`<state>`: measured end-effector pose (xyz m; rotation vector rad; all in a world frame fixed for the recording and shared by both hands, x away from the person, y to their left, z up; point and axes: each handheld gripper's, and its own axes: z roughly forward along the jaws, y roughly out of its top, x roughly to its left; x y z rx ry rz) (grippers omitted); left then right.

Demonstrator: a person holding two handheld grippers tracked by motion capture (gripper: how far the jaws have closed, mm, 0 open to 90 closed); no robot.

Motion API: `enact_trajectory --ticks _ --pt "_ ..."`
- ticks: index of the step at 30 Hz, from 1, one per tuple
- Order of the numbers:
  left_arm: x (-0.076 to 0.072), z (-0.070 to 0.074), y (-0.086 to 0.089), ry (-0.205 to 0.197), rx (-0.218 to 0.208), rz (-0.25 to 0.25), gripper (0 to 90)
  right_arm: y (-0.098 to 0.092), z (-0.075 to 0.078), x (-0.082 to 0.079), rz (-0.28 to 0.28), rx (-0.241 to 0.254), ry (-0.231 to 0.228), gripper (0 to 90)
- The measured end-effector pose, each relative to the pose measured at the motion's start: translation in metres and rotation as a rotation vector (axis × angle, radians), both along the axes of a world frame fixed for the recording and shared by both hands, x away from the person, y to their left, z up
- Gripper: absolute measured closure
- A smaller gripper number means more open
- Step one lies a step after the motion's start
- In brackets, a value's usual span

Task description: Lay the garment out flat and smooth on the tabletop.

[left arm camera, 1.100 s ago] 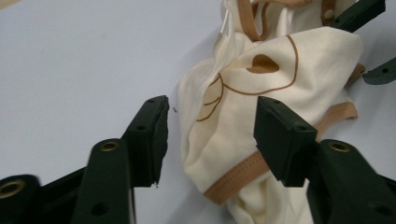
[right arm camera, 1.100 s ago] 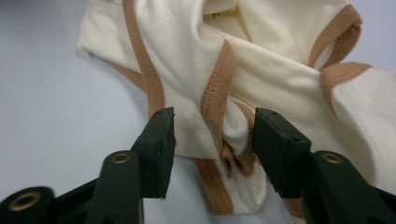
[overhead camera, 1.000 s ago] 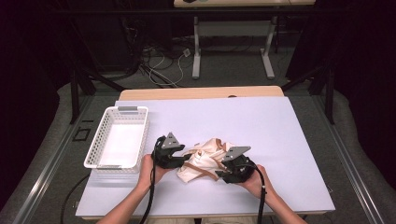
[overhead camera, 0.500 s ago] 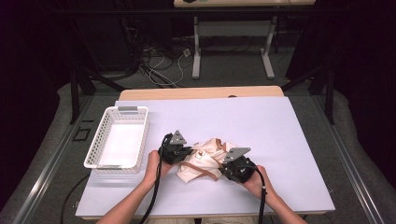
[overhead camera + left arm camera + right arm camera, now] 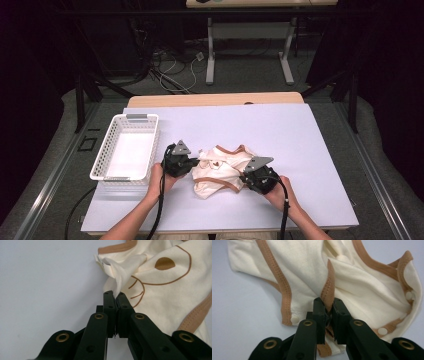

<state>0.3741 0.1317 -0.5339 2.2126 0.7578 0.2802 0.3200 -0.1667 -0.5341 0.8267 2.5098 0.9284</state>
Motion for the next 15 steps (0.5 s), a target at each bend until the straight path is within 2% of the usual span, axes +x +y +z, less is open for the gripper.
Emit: enact_trajectory --ticks 1,4,5,11,15 --pt "-0.002 0.0 0.001 0.01 -0.003 0.0 87.9 -0.001 0.0 0.001 0.0 -0.01 -0.006 82.3" --pt "-0.006 0.002 0.003 0.003 0.001 -0.002 87.9 -0.004 0.001 0.002 -0.014 -0.023 -0.016 82.3" --pt "-0.008 0.003 0.004 0.007 0.002 -0.004 87.9 -0.005 0.001 0.002 -0.018 -0.013 -0.022 82.3" --pt "-0.019 0.004 0.0 0.007 0.015 -0.036 87.8 -0.01 0.001 0.004 -0.047 -0.022 -0.032 82.3" --pt "-0.027 0.002 0.001 0.024 0.021 -0.052 87.9 -0.012 0.0 0.006 -0.059 -0.026 -0.035 82.2"
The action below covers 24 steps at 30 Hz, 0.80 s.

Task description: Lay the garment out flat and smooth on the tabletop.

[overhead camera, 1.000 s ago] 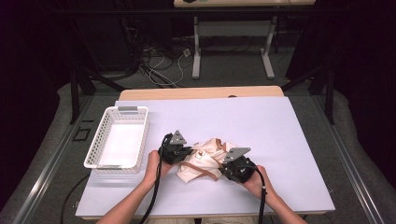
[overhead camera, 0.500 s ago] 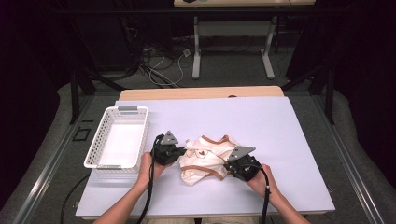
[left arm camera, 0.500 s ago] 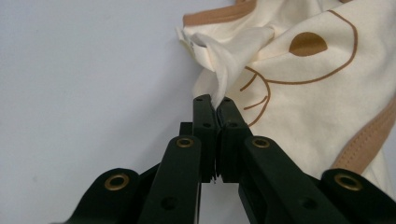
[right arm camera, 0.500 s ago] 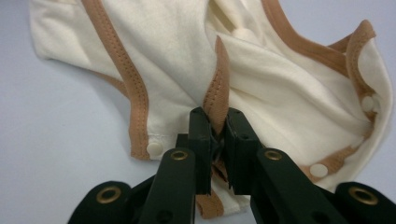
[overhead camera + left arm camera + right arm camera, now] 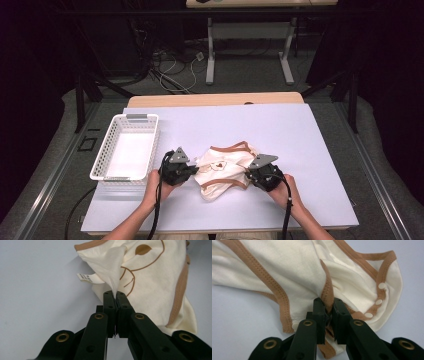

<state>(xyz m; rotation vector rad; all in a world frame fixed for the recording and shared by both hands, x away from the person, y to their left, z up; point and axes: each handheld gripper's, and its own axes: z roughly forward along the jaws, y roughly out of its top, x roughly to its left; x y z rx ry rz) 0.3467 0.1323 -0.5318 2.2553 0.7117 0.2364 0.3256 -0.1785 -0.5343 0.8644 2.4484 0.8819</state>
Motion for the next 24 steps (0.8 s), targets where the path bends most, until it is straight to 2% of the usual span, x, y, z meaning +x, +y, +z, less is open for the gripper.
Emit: enact_trajectory --ticks 9,12,14,19,23,24 --pt "-0.019 -0.001 0.007 0.027 0.004 -0.022 87.9 0.0 -0.002 0.002 -0.002 -0.008 0.001 81.6" --pt "-0.025 -0.001 0.01 0.027 0.027 -0.033 87.8 -0.001 -0.002 0.003 -0.003 0.004 0.026 78.9" --pt "-0.026 -0.002 0.012 0.024 0.037 -0.018 87.8 -0.002 -0.003 0.005 -0.003 -0.003 0.048 73.6" --pt "-0.024 -0.003 0.017 0.03 0.059 0.026 87.8 -0.009 -0.002 0.009 -0.045 0.017 0.084 61.0" --pt "-0.024 -0.003 0.019 0.025 0.077 0.044 87.8 -0.017 0.0 0.012 -0.111 0.024 0.047 57.9" --pt "-0.023 -0.004 0.019 0.025 0.078 0.048 87.8 -0.02 0.0 0.014 -0.128 0.006 0.047 57.8"
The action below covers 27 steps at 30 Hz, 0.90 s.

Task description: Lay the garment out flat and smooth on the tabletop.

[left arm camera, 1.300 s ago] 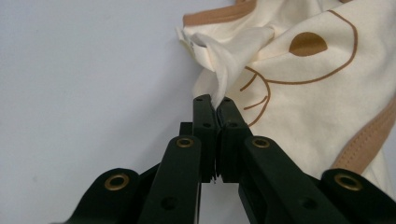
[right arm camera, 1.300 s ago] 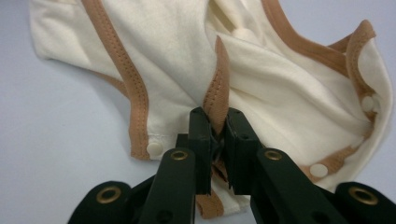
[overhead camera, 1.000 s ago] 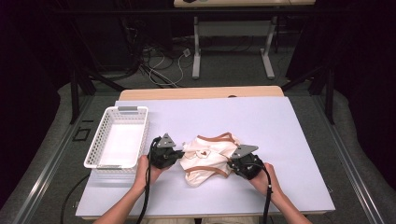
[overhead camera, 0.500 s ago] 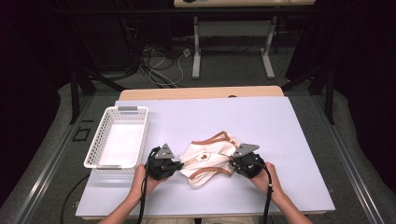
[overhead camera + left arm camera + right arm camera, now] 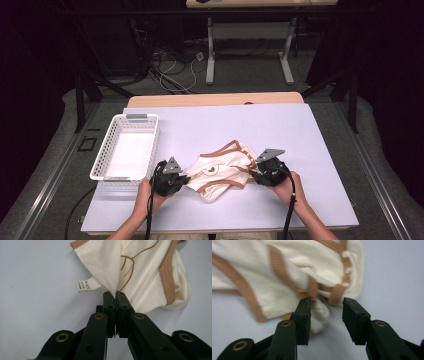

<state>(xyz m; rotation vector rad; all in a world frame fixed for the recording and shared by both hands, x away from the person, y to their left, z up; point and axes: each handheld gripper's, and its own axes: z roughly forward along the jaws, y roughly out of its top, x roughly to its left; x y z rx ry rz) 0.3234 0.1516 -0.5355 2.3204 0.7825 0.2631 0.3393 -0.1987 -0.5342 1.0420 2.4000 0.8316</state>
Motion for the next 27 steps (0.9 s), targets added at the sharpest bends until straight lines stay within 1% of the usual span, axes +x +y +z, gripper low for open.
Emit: enact_trajectory --ticks 1,2,3,5,6,7,8,9,10,11,12,13,14,15,16,17,18,22,23,24,25,26,27 --pt "0.0 0.0 0.0 0.006 -0.007 0.0 87.7 -0.002 -0.001 0.001 -0.025 0.002 -0.007 57.2" --pt "0.001 -0.001 0.0 0.002 -0.014 0.002 87.6 -0.005 -0.003 0.003 -0.044 0.024 -0.006 56.3" --pt "0.001 -0.001 0.0 -0.01 -0.011 -0.001 87.0 -0.007 -0.003 0.005 -0.051 0.031 0.01 55.7" --pt "0.001 -0.001 -0.001 0.0 -0.021 -0.002 85.6 -0.009 -0.007 0.009 -0.056 0.069 0.022 55.9" --pt "0.001 -0.002 -0.002 0.0 -0.02 -0.005 85.1 -0.009 -0.009 0.01 -0.05 0.073 0.028 57.2" --pt "0.001 -0.002 -0.002 -0.006 -0.014 -0.006 85.2 -0.007 -0.011 0.012 -0.044 0.086 0.03 61.7" --pt "0.002 -0.003 -0.002 -0.004 -0.014 -0.005 85.5 -0.006 -0.012 0.013 -0.037 0.088 0.043 67.7" --pt "0.002 -0.003 -0.002 -0.003 -0.013 -0.004 86.0 -0.006 -0.013 0.013 -0.03 0.083 0.057 73.8" --pt "0.003 -0.004 -0.002 -0.012 -0.007 0.005 86.4 -0.006 -0.014 0.014 -0.018 0.083 0.046 78.7" --pt "0.003 -0.004 -0.002 -0.024 0.003 0.015 86.5 -0.006 -0.015 0.015 -0.022 0.085 0.043 82.2" --pt "0.004 -0.004 -0.002 -0.035 0.018 0.03 86.7 -0.006 -0.013 0.014 -0.026 0.073 0.046 83.9" --pt "0.005 -0.004 -0.003 -0.045 0.027 0.049 87.0 -0.007 -0.012 0.013 -0.028 0.074 0.062 85.1" --pt "0.007 -0.005 -0.003 -0.065 0.041 0.061 87.2 -0.007 -0.012 0.013 -0.04 0.07 0.047 85.6" --pt "0.009 -0.005 -0.003 -0.075 0.048 0.073 87.4 -0.009 -0.01 0.012 -0.041 0.071 0.05 85.9" --pt "0.01 -0.006 -0.003 -0.079 0.043 0.089 87.5 -0.011 -0.008 0.012 -0.043 0.067 0.056 86.1" --pt "0.011 -0.005 -0.002 -0.08 0.048 0.1 87.6 -0.012 -0.006 0.011 -0.053 0.07 0.061 86.1" --pt "0.012 -0.005 -0.002 -0.09 0.048 0.11 87.6 -0.013 -0.004 0.011 -0.054 0.066 0.066 86.1" --pt "0.015 -0.004 0.0 -0.107 0.058 0.148 87.6 -0.015 -0.002 0.006 -0.063 0.048 0.087 86.3" --pt "0.016 -0.005 0.0 -0.109 0.055 0.157 87.5 -0.016 -0.001 0.005 -0.067 0.042 0.09 86.3" --pt "0.018 -0.006 0.0 -0.102 0.061 0.16 87.5 -0.015 -0.002 0.004 -0.062 0.044 0.094 86.2" --pt "0.02 -0.007 0.0 -0.109 0.062 0.16 87.2 -0.015 -0.001 0.003 -0.06 0.011 0.095 86.1" --pt "0.02 -0.008 0.0 -0.094 0.057 0.162 86.7 -0.015 -0.001 0.003 -0.06 0.008 0.096 85.9" --pt "0.021 -0.009 0.0 -0.095 0.061 0.161 85.8 -0.015 -0.002 0.003 -0.058 0.004 0.094 85.3"
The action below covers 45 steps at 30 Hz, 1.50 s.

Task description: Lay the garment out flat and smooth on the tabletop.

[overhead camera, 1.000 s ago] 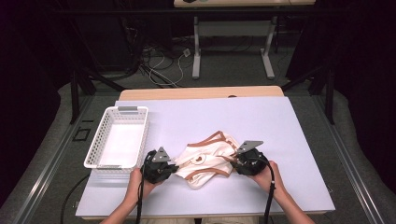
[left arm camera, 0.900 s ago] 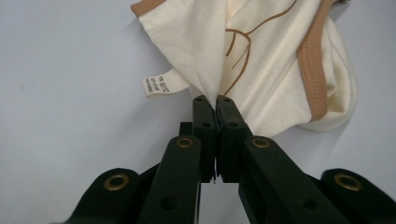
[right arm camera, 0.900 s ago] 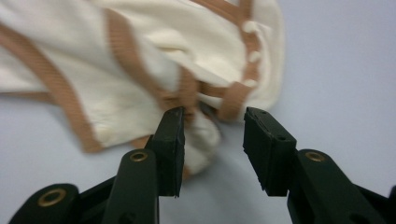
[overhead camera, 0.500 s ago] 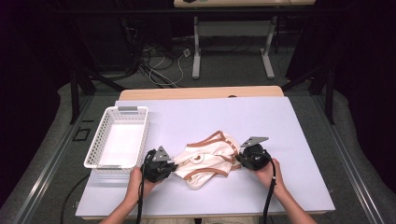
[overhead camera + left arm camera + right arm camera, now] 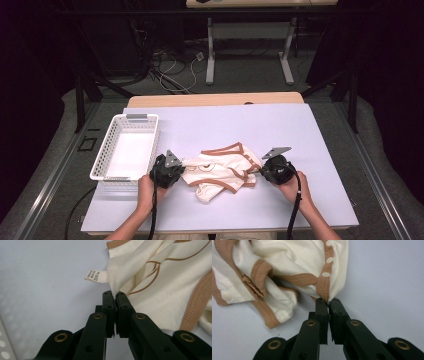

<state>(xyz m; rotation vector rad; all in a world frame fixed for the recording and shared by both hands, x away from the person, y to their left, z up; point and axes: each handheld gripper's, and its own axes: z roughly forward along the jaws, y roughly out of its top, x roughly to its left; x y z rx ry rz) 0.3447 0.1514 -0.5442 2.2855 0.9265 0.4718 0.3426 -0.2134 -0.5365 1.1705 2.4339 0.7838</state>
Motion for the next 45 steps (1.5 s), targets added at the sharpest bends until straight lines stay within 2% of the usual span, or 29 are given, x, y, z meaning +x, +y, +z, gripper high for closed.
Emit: enact_trajectory --ticks 3,5,7,8,12,15,17,19,20,23,27,28,29,31,34,35,38,39,41,43,45 --pt "-0.001 0.0 0.001 0.014 -0.01 -0.005 74.8 0.0 0.0 0.001 0.014 0.011 0.001 76.6" --pt "-0.003 0.003 0.002 0.017 -0.02 -0.012 64.5 0.0 0.001 0.002 0.023 0.038 -0.004 66.0" --pt "-0.006 0.006 0.004 0.033 -0.03 -0.023 54.0 -0.001 0.001 0.002 0.031 0.062 -0.032 61.2" --pt "-0.007 0.006 0.004 0.034 -0.035 -0.023 48.0 -0.001 0.003 0.002 0.023 0.068 -0.023 57.4" --pt "-0.016 0.012 -0.001 0.036 -0.054 -0.068 36.1 -0.001 0.004 0.002 0.02 0.095 -0.064 54.5" --pt "-0.022 0.014 -0.012 0.03 -0.046 -0.13 32.7 0.002 0.002 0.004 0.034 0.082 -0.061 58.0" --pt "-0.024 0.011 -0.018 0.043 -0.035 -0.174 36.3 0.005 -0.003 0.006 0.034 0.058 -0.07 68.6" --pt "-0.025 0.006 -0.023 0.043 -0.016 -0.204 47.8 0.007 -0.008 0.008 0.035 0.033 -0.074 79.8" --pt "-0.025 0.003 -0.025 0.046 -0.006 -0.209 54.0 0.008 -0.009 0.009 0.028 0.025 -0.077 82.6" --pt "-0.023 -0.004 -0.025 0.06 -0.004 -0.21 75.0 0.004 -0.006 0.01 0.008 0.03 -0.109 85.1" --pt "-0.019 -0.006 -0.021 0.054 0.005 -0.196 87.9 -0.004 0.001 0.01 -0.032 0.051 -0.155 85.8" --pt "-0.018 -0.005 -0.019 0.046 0.011 -0.19 89.3 -0.006 0.003 0.01 -0.04 0.04 -0.151 85.9" --pt "-0.018 -0.005 -0.017 0.042 0.011 -0.18 89.5 -0.007 0.004 0.01 -0.05 0.05 -0.165 86.0" --pt "-0.015 -0.004 -0.013 0.044 0.009 -0.171 89.6 -0.009 0.005 0.01 -0.06 0.04 -0.175 85.9" --pt "-0.015 -0.004 -0.013 0.046 0.003 -0.169 88.9 -0.011 0.003 0.011 -0.061 0.049 -0.155 85.8" --pt "-0.016 -0.004 -0.014 0.045 -0.001 -0.176 85.1 -0.009 0.002 0.011 -0.061 0.048 -0.141 85.6" --pt "-0.021 0.0 -0.022 0.058 -0.013 -0.221 65.0 -0.006 0.001 0.01 -0.035 0.042 -0.121 85.4" --pt "-0.024 0.0 -0.025 0.069 -0.026 -0.237 58.0 -0.005 0.0 0.01 -0.03 0.05 -0.131 85.3" --pt "-0.027 0.001 -0.03 0.065 -0.04 -0.259 49.8 -0.004 0.0 0.01 -0.025 0.044 -0.127 85.1" --pt "-0.027 -0.001 -0.035 0.06 -0.023 -0.265 48.4 -0.004 0.0 0.009 -0.023 0.046 -0.13 85.0" --pt "-0.023 -0.004 -0.037 0.063 -0.001 -0.264 54.1 -0.004 0.001 0.009 -0.021 0.05 -0.13 85.0"
